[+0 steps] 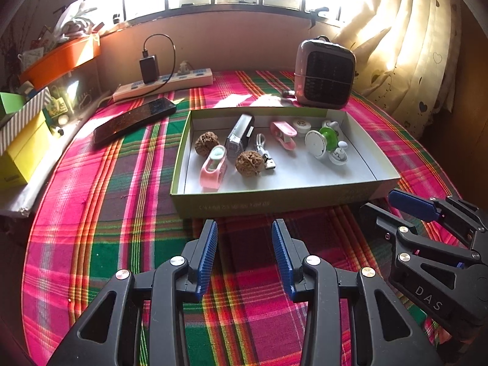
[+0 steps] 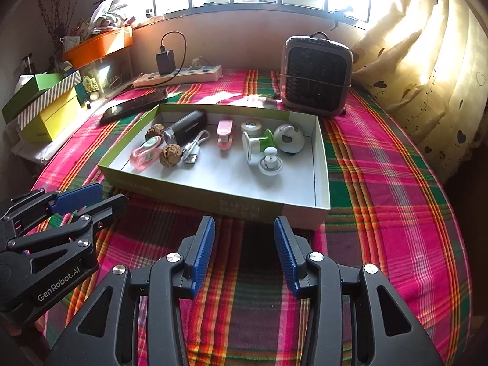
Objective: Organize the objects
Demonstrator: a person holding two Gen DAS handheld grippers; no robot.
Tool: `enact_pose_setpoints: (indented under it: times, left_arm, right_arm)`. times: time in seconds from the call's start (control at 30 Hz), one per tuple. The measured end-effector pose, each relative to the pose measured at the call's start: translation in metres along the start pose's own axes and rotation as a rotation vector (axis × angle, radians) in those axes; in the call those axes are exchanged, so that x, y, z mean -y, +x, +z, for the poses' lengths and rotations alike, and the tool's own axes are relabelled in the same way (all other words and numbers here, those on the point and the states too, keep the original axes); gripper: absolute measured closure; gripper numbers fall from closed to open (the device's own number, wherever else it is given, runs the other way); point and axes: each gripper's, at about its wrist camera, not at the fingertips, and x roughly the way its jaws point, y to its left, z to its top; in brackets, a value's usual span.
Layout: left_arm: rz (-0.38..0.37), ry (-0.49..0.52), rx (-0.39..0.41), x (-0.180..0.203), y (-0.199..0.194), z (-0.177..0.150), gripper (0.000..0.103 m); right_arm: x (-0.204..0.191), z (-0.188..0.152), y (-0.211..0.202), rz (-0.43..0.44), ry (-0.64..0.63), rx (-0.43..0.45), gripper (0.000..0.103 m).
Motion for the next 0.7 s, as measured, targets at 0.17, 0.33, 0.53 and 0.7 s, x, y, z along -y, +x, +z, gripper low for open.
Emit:
enact_pose_setpoints:
  times: [0.17,0.33,0.53,0.7]
  left_arm:
    - [-0.004,0.004,-0.016,0.005,-0.003,-0.014,0.067]
    - [0.004,0.005,-0.023,0.007,-0.007,-0.025,0.067]
    - [0.002,0.001,-0.031,0.010,-0.009,-0.035,0.067]
    - [0.005,-0.007,-0.052,0.013,-0.006,-0.043,0.067]
  right_arm:
    - [-0.003,-0.012,-0.002,0.001,0.001,-0.017,0.057]
    - [-0.004,-0.023,-0.006,0.003,0.008,-0.025,0.056]
    - [-0.004,-0.034,-0.010,0.000,0.013,-0.036,0.055]
    - [-0.002,-0.040,-0.011,-0.008,0.028,-0.046,0.051]
